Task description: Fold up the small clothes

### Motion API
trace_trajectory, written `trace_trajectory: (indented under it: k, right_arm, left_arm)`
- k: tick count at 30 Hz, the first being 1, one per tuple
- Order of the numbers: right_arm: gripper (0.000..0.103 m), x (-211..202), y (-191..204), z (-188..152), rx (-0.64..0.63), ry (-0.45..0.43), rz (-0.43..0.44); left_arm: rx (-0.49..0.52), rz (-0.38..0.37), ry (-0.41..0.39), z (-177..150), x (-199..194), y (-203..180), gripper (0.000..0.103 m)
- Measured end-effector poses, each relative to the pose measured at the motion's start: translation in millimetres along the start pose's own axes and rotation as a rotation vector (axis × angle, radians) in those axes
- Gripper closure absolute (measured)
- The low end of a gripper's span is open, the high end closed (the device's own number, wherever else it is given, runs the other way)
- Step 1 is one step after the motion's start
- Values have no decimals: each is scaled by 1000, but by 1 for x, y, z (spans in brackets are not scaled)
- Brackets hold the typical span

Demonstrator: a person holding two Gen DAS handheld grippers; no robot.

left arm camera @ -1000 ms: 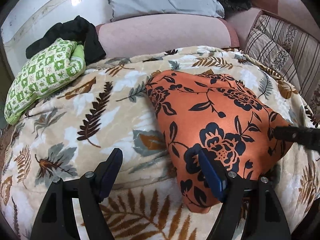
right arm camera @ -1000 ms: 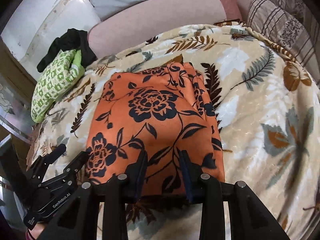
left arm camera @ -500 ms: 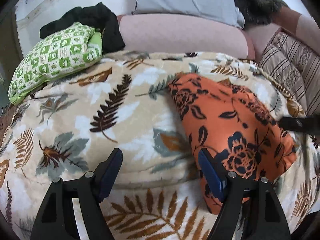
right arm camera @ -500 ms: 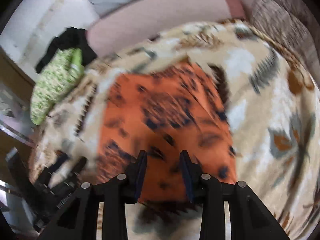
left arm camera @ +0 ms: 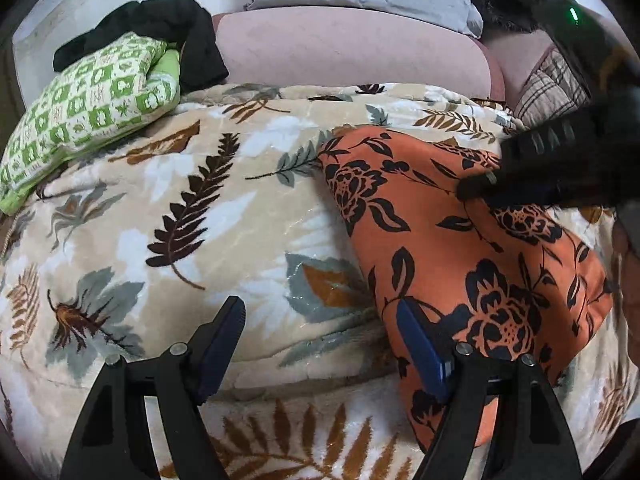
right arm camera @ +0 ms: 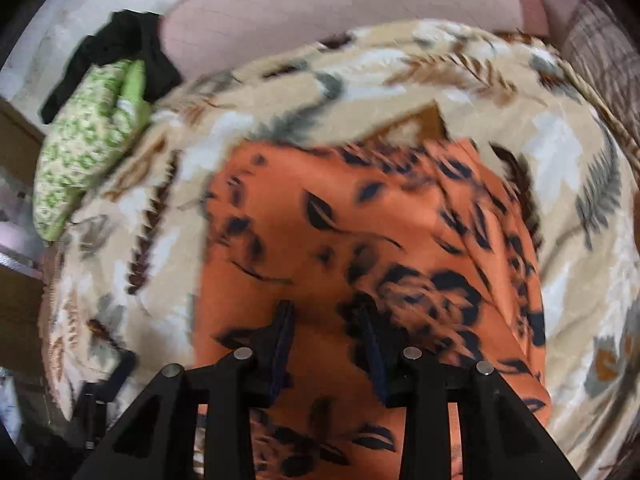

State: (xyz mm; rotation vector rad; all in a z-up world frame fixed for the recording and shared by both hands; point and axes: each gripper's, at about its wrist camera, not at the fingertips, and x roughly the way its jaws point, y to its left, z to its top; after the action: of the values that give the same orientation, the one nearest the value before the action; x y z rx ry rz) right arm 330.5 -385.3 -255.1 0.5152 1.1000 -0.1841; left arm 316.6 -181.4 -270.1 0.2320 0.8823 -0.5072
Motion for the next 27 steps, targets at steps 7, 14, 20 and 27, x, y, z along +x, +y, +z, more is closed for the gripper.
trace_trajectory:
  k: [7, 14, 20, 27]
  right_arm:
    - [63, 39, 51, 43, -102, 16, 17]
    - [43, 81, 68, 47, -205, 66, -115]
    - [43, 10, 26, 12, -127, -80, 2]
    - [43, -49, -42, -61, -47, -166, -15]
  left_arm:
    - [1, 17, 37, -1, 9, 4, 24]
    - [-25, -12, 31, 3, 9, 11, 24]
    - [-83, -78, -7, 6, 1, 20, 24]
    - [54, -14, -32, -2, -1, -10, 24]
